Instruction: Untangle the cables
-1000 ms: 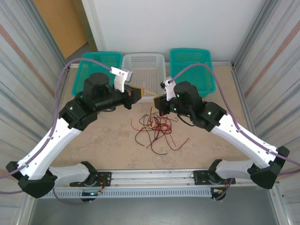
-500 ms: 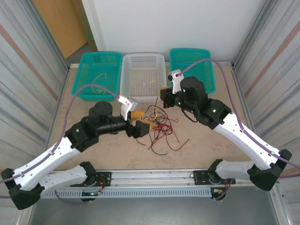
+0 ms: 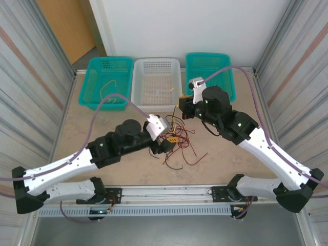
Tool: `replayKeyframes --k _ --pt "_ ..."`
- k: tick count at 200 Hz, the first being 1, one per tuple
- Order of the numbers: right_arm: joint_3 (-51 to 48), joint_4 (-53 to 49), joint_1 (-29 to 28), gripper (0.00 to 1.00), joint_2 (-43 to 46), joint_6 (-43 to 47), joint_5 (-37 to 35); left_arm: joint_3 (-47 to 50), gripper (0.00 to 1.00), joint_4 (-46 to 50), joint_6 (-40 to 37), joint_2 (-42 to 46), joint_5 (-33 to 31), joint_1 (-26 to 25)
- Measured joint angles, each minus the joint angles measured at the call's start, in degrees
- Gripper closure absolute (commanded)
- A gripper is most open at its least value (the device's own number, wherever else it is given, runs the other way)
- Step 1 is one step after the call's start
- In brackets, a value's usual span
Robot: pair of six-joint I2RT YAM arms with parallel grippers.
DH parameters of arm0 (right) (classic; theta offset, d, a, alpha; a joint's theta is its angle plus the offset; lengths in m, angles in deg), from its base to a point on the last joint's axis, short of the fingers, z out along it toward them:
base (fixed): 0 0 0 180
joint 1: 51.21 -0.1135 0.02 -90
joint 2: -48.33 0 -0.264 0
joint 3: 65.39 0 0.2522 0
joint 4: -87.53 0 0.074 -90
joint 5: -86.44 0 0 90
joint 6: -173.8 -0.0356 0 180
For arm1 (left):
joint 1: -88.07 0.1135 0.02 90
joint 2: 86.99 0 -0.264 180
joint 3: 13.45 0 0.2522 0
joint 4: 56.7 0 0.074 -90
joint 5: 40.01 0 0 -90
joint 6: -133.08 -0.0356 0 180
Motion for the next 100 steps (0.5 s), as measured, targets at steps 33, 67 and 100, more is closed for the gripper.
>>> replayKeyframes --k 33,67,100 --pt "-1.49 -0.09 0.35 1.0 0.57 -0.15 -0.66 0.0 1.0 -2.89 -5.99 -4.57 -10.36 -2.01" --pt "-3.28 -0.44 4.76 1.0 2.75 -1.7 -0.72 1.18 1.0 -2.4 -5.25 -3.23 -20.0 -2.51" --pt "-3.43 0.0 12.39 1.0 6.56 -4.17 1.66 7.61 1.0 4.61 1.4 1.11 -24.94 -2.51"
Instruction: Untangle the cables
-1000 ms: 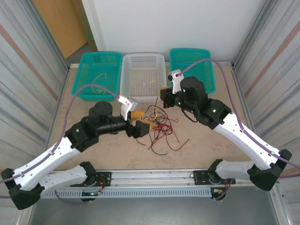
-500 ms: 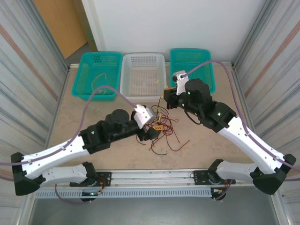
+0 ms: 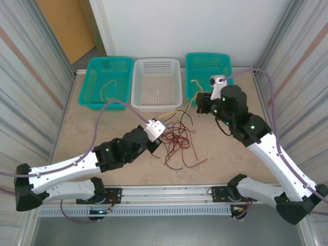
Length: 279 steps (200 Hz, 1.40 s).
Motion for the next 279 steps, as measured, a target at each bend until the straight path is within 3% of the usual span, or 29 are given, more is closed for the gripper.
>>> replayKeyframes --k 30,47,73,86,100,104,107,135,158,198,243,279 --pt "-0.13 1.75 8.87 1.0 3.1 -5.35 6.54 3.34 1.0 6.64 7.67 -4.0 0.61 0.0" --pt "-0.87 1.73 13.68 1.0 3.82 -9.57 13.97 5.49 1.0 3.91 11.1 -5.66 2.25 0.0" --pt "-0.9 2.49 15.76 1.0 2.54 -13.55 19.23 6.58 1.0 0.9 14.82 -6.67 5.7 1.57" --pt "-0.9 3.15 15.56 1.0 2.08 -14.16 20.17 6.69 0.51 0.68 15.74 -7.32 6.69 2.1" --pt "-0.63 4.2 14.91 1.0 1.99 -14.32 19.58 6.71 0.24 1.68 16.7 -7.41 7.26 2.27" --pt "-0.48 4.37 14.71 1.0 1.99 -14.32 19.39 6.71 0.06 1.92 16.83 -7.28 7.26 2.27" --pt "-0.37 4.5 14.49 1.0 1.99 -14.32 19.15 6.71 0.02 2.03 16.96 -7.21 7.28 2.27" --pt "1.05 4.7 11.82 1.0 2.01 -13.22 17.7 6.29 0.01 4.31 16.76 -3.13 7.96 3.02" --pt "2.75 4.24 9.55 1.0 1.97 -11.26 16.17 2.69 0.01 7.82 15.8 2.23 10.36 7.32" --pt "6.4 3.87 3.21 1.0 0.48 -7.26 13.55 -5.49 0.02 7.67 14.53 8.9 22.97 16.92" --pt "7.04 3.89 -1.77 1.0 -1.16 -5.14 11.08 -13.99 0.11 1.2 14.62 0.98 39.54 17.33" --pt "7.04 4.07 -2.38 1.0 -0.83 -4.46 9.53 -15.43 0.31 0.22 15.91 -6.95 45.51 17.42"
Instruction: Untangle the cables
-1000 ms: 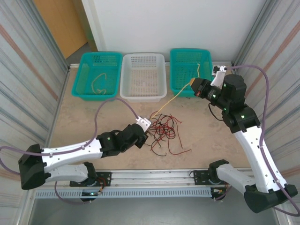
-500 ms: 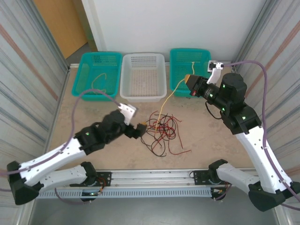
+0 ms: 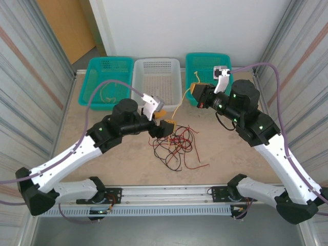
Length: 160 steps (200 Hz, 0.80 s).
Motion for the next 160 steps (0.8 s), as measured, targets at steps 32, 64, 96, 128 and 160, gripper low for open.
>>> replayKeyframes --k 32,64,96,128,160 --pt "-0.02 0.13 0.0 1.0 0.85 0.13 -1.07 0.02 0.5 0.92 1.31 -0.76 1.22 0.02" --pt "-0.04 0.46 0.0 1.0 2.47 0.13 -1.11 0.04 0.84 0.94 2.62 -1.49 1.57 0.02" --pt "-0.61 0.72 0.0 1.0 4.15 0.11 -1.31 0.04 1.0 1.11 3.98 -2.27 0.79 0.11" --pt "-2.36 0.59 0.0 0.66 4.61 -0.28 -3.08 -0.94 1.0 3.58 4.09 -2.23 -2.71 1.55" --pt "-5.79 0.04 0.0 0.43 6.12 -0.94 -6.56 -7.23 1.0 9.11 3.04 -2.23 -6.21 6.29"
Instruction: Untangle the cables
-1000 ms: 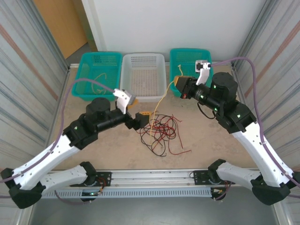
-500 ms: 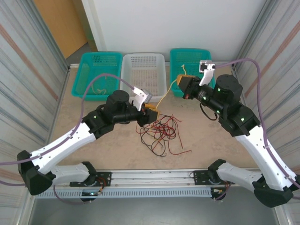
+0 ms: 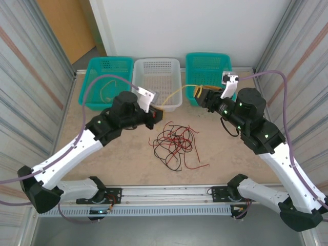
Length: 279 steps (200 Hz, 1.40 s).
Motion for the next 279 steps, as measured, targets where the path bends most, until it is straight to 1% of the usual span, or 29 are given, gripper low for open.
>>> replayKeyframes --k 19,41,63,81,116,142,180,186,198,211,218,229,236,246,265,279 --pt "-3.52 -0.98 0.0 0.38 2.64 -0.59 -2.95 -5.2 1.0 2.16 -0.92 0.07 -2.03 4.94" --pt "-7.23 -1.62 0.07 0.34 6.19 -1.64 -5.09 -10.38 1.0 3.15 -1.38 0.0 -2.64 13.05" --pt "-9.88 -2.71 0.07 0.36 8.44 -2.56 -5.81 -14.8 1.0 2.97 -1.7 -1.95 -2.47 21.22" --pt "-10.58 -4.33 0.07 0.38 8.72 -3.63 -6.29 -17.77 1.0 1.95 -2.01 -5.99 -2.21 25.94" --pt "-15.02 -5.81 0.07 0.39 10.58 -6.29 -6.1 -20.79 1.0 0.0 -2.89 -16.17 -2.34 32.17" --pt "-18.56 -6.71 0.02 0.46 12.96 -8.22 -6.05 -22.29 1.0 -0.98 -2.64 -23.3 -2.45 36.48" --pt "-20.61 -7.85 -0.55 0.48 13.33 -9.92 -4.94 -23.96 1.0 -1.4 -1.92 -29.4 -4.57 40.15" --pt "-20.61 -8.2 -0.72 0.49 13.0 -9.99 -4.81 -25.03 0.93 -0.81 -1.77 -30.4 -5.44 40.28" --pt "-20.61 -8.52 -0.85 0.49 12.24 -9.99 -4.76 -28.04 0.67 0.48 -1.31 -32.96 -7.28 40.41" --pt "-20.61 -8.81 -1.09 0.49 11.26 -9.99 -4.79 -31.12 0.47 2.19 -0.59 -35.52 -9.75 40.44" --pt "-20.61 -8.98 -1.27 0.49 10.75 -9.99 -4.79 -32.11 0.38 2.86 0.22 -36.61 -11.21 40.41" --pt "-20.55 -9.35 -1.6 0.49 10.12 -9.99 -4.79 -32.46 0.3 3.98 1.11 -37.62 -13.31 40.44" --pt "-20.48 -9.49 -1.84 0.49 9.81 -9.99 -4.79 -32.44 0.26 4.94 2.01 -38.05 -14.45 40.44" --pt "-20.24 -9.84 -2.05 0.49 9.51 -9.99 -4.81 -32.37 0.26 6.01 3.37 -38.58 -15.65 40.52" --pt "-19.41 -10.27 -2.47 0.49 9.01 -9.99 -4.83 -31.65 0.27 7.37 5.14 -38.62 -16.33 40.59" --pt "-18.97 -10.49 -2.82 0.49 8.68 -9.97 -4.94 -30.36 0.31 7.13 6.32 -37.97 -16.22 40.59"
